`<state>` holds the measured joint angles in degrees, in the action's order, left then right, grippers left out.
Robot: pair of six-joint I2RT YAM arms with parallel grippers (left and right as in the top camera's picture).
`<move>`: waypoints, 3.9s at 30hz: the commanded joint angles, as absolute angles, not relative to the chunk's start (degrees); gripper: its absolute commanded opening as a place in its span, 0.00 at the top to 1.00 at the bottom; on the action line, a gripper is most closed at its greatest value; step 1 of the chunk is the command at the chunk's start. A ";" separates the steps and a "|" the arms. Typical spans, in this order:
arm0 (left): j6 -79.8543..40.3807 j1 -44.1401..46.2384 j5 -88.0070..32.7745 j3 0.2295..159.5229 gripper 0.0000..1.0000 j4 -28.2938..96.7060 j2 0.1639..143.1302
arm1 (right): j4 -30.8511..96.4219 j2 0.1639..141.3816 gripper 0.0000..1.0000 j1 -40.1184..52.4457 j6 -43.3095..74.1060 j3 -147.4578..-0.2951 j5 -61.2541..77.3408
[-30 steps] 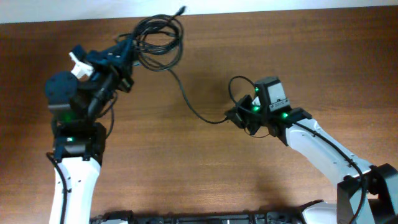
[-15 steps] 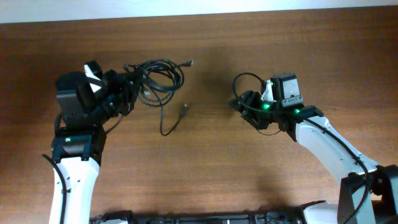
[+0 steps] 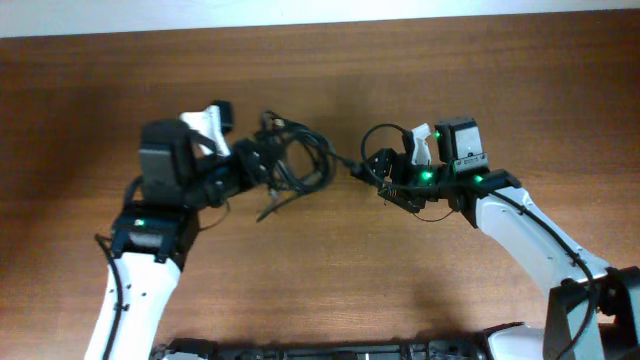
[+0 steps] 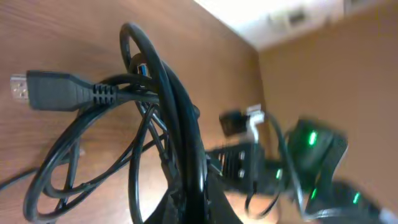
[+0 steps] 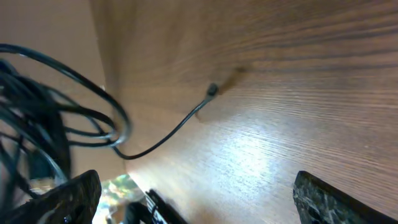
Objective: Untangle cables
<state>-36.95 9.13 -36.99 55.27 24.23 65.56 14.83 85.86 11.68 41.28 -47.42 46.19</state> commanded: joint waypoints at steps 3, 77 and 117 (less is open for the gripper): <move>-22.68 12.49 -38.17 56.40 1.00 29.08 64.93 | 16.16 80.29 0.04 6.74 25.80 -47.24 55.44; -89.52 36.25 -9.87 53.91 0.01 29.17 79.70 | 8.69 79.88 0.96 20.64 79.18 -47.24 37.89; -48.71 26.17 -5.91 53.93 1.00 32.08 79.46 | 15.55 79.88 0.31 22.11 47.00 -47.24 42.65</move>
<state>-66.59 28.38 -3.01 54.26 33.12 82.94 13.80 80.82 21.85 57.19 -46.30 43.62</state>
